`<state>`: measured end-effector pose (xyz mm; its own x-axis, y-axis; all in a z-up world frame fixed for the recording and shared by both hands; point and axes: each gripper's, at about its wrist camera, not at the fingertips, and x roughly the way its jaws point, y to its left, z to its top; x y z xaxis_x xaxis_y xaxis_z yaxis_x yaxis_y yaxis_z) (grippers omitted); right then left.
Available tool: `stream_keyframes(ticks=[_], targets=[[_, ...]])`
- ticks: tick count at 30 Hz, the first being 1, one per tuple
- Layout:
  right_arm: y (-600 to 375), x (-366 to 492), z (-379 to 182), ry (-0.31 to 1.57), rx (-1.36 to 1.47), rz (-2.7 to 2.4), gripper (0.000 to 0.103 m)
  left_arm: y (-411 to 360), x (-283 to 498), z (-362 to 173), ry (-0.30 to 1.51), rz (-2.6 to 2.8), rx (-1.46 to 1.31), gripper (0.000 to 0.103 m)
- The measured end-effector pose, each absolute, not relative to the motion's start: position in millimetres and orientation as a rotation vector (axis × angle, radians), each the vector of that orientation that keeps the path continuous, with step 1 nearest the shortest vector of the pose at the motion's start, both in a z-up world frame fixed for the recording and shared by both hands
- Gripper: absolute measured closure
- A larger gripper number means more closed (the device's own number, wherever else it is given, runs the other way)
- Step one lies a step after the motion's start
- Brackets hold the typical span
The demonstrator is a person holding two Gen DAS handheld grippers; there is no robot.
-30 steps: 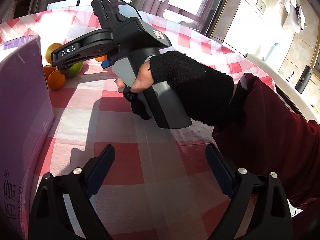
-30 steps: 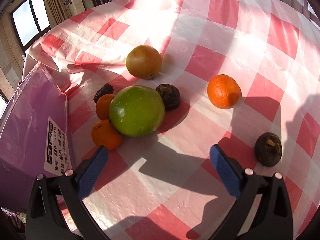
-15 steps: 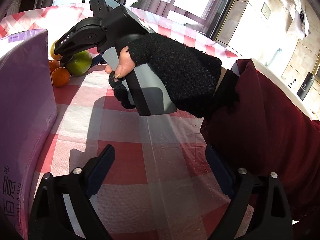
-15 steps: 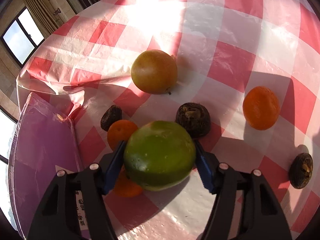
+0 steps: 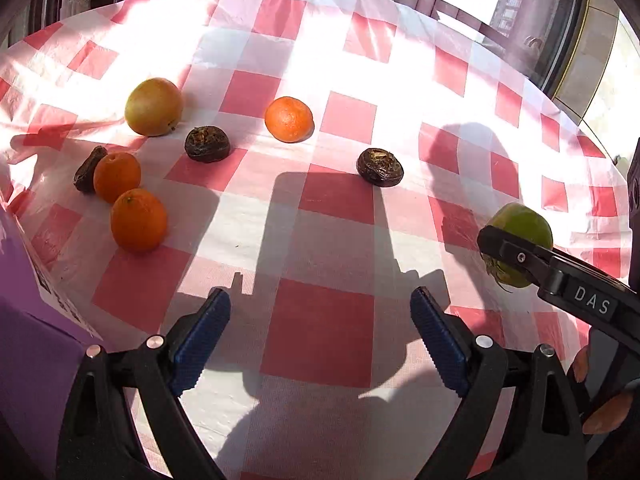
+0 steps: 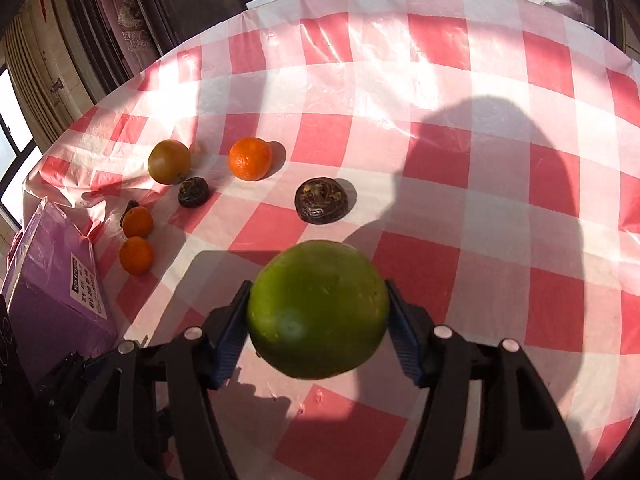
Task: Organize fruits
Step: 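Grasp the green lime with the right tool while the left tool grasps a dark dried fruit, then carry the green lime and dark dried fruit over the white box with both tools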
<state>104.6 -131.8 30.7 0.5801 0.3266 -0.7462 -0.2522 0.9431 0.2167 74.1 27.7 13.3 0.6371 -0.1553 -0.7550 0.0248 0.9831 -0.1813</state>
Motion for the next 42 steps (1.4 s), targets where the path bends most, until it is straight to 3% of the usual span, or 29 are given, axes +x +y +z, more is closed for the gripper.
stream_keyframes(ticks=[5,8,11,13,15,32,42], targets=[[-187,85,28,0.851,0.132,0.209,0.039,-15,144,16,0.845,-0.094,-0.008,0.018],[-199,76,25,0.835,0.123,0.168,0.039,-33,185,7,0.905,-0.082,0.057,0.04],[-203,72,21,0.833,0.126,0.143,0.039,-42,199,9,0.895,-0.084,0.098,0.044],[-203,70,22,0.821,0.126,0.14,0.039,-50,197,11,0.881,-0.103,0.145,0.057],[-199,70,21,0.817,0.113,0.14,0.039,-57,195,12,0.87,-0.107,0.181,0.062],[-188,73,18,0.826,0.054,0.148,0.039,-47,188,11,0.873,-0.111,0.128,0.063],[-195,75,16,0.824,0.108,0.16,0.039,-45,105,23,0.824,-0.15,0.029,0.063]])
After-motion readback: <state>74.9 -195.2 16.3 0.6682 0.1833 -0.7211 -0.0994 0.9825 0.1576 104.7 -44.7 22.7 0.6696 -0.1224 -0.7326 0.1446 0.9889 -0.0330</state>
